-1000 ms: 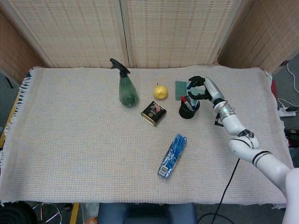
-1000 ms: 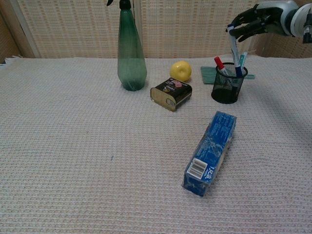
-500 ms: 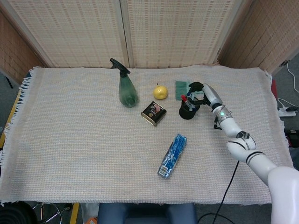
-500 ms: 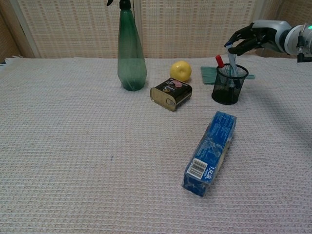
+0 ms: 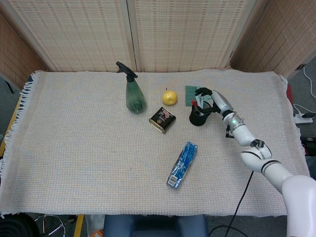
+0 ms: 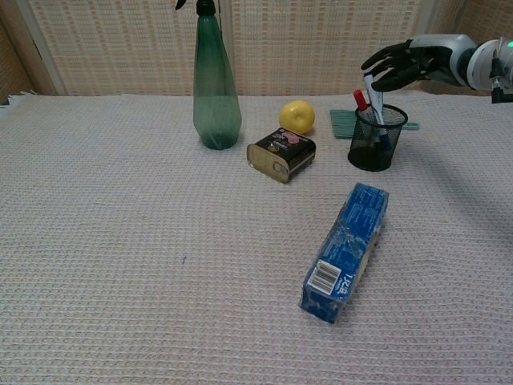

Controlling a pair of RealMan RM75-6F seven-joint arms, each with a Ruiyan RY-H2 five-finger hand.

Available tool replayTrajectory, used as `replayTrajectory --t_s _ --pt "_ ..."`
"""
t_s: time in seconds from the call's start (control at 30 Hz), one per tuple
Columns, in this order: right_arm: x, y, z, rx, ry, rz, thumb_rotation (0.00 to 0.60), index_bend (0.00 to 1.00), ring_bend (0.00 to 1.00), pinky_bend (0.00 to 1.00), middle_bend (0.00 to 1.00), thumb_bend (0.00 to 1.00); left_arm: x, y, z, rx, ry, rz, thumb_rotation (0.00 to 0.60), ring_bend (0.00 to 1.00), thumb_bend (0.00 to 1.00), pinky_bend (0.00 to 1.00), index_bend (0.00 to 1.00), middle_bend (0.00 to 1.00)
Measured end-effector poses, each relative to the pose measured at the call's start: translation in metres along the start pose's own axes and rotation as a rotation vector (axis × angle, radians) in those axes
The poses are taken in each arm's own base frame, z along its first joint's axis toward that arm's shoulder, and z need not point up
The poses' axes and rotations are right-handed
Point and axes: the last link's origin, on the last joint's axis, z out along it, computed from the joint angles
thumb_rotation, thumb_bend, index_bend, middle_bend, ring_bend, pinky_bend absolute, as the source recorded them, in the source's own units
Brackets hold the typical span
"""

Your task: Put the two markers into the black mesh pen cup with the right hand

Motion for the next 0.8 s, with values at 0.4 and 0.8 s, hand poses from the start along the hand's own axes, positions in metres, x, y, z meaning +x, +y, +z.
replayTrajectory --t_s 0.4,0.8 --pt "0.015 -0.020 -0.017 0.131 0.034 0.011 0.600 0.25 0.18 0.11 0.21 0.28 0.002 0.004 -0.002 -0.020 0.006 -0.004 0.600 0.00 0.50 0.10 0.11 0.00" --pt "0.006 -0.036 -0.120 0.357 0.281 -0.444 0.600 0.29 0.26 0.15 0.21 0.28 0.000 0.009 -0.003 -0.055 0.000 -0.005 0.600 0.00 0.50 0.10 0.11 0.00"
